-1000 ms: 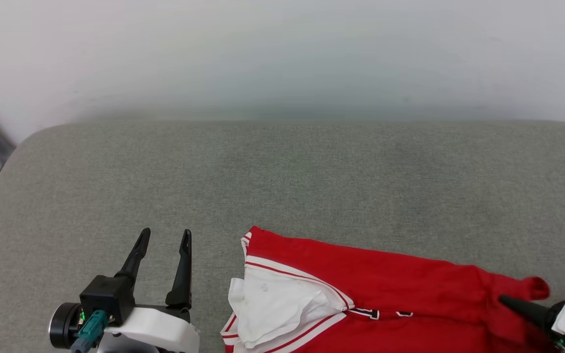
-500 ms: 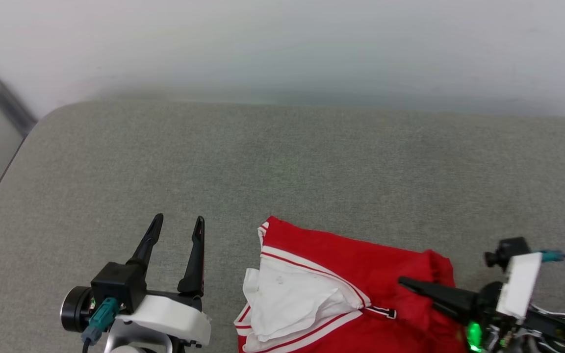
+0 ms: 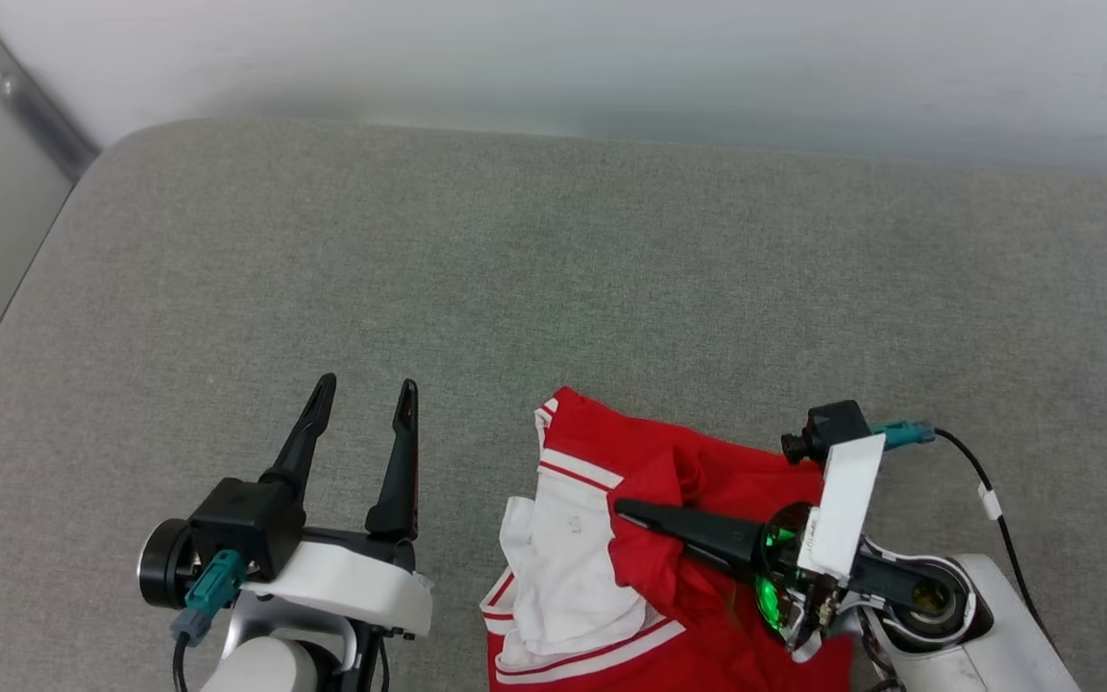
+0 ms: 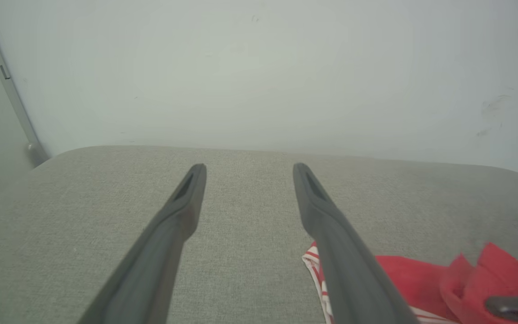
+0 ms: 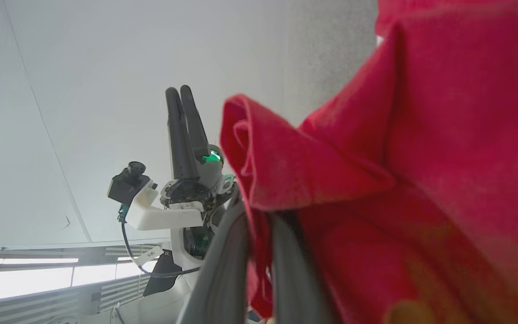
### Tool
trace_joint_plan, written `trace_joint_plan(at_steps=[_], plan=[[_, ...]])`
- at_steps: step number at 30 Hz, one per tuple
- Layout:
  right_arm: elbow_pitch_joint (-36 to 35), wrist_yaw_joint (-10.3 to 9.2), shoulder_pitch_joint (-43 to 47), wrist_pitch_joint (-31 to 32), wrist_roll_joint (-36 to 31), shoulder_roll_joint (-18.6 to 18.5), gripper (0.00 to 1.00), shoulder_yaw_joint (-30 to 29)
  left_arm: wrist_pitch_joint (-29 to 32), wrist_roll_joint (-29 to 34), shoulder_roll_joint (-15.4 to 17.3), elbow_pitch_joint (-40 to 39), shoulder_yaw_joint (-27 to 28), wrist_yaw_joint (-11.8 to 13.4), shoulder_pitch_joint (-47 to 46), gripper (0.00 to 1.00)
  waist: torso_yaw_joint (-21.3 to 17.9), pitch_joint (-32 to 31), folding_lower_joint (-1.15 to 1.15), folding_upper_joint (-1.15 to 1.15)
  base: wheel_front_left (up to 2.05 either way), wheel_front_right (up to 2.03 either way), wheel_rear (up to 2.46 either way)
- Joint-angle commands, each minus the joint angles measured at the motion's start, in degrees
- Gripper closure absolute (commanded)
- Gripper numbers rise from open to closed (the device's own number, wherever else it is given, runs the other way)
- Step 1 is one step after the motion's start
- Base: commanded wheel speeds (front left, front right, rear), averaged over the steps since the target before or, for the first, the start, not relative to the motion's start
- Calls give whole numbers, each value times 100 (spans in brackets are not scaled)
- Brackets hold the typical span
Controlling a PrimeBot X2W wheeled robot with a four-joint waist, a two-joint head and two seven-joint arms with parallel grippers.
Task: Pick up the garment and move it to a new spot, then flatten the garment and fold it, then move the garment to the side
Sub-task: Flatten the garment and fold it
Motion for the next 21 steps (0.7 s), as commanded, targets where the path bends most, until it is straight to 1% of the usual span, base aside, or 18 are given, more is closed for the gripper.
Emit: trace_joint_plan(at_steps=[1, 2, 4, 5, 6, 11, 16, 19, 20, 21], plan=[[15, 0, -130, -256, -124, 3, 100, 111, -40, 22, -48, 29, 3, -33, -100, 0, 26, 129, 0, 0, 0, 0, 0], [25, 0, -153, -365, -204, 5, 97, 234, -56, 25, -68, 41, 3, -40, -132, 0, 31, 178, 0, 0, 0, 0, 0], [64, 0, -178, -541, -314, 3, 38, 395, -72, 34, -106, 83, -2, -70, -190, 0, 43, 261, 0, 0, 0, 0, 0], [94, 0, -192, -595, -351, 2, 5, 478, -83, 36, -127, 106, -2, -88, -217, 0, 40, 292, 0, 0, 0, 0, 0], [103, 0, -210, -636, -384, 4, 0, 550, -92, 41, -143, 126, -1, -93, -232, 0, 34, 315, 0, 0, 0, 0, 0], [109, 0, -279, -925, -465, 2, 0, 817, -130, 81, -199, 187, 6, -134, -306, 0, 1, 378, 0, 0, 0, 0, 0], [-322, 0, -385, -1334, -751, -19, 0, 1042, -128, 109, -176, 236, 12, -148, -293, 0, -71, 318, 0, 0, 0, 0, 0], [-645, 0, -455, -1830, -1340, -263, 0, 1206, -134, 105, -162, 240, 25, -162, -275, 0, -135, 262, 0, 0, 0, 0, 0], [-795, 0, -513, -2293, -1866, -446, 0, 1331, -137, 107, -158, 244, 32, -154, -260, 0, -186, 216, 0, 0, 0, 0, 0], [-839, 0, -528, -2518, -2136, -547, 0, 1395, -138, 100, -156, 240, 30, -157, -246, 0, -215, 193, 0, 0, 0, 0, 0]])
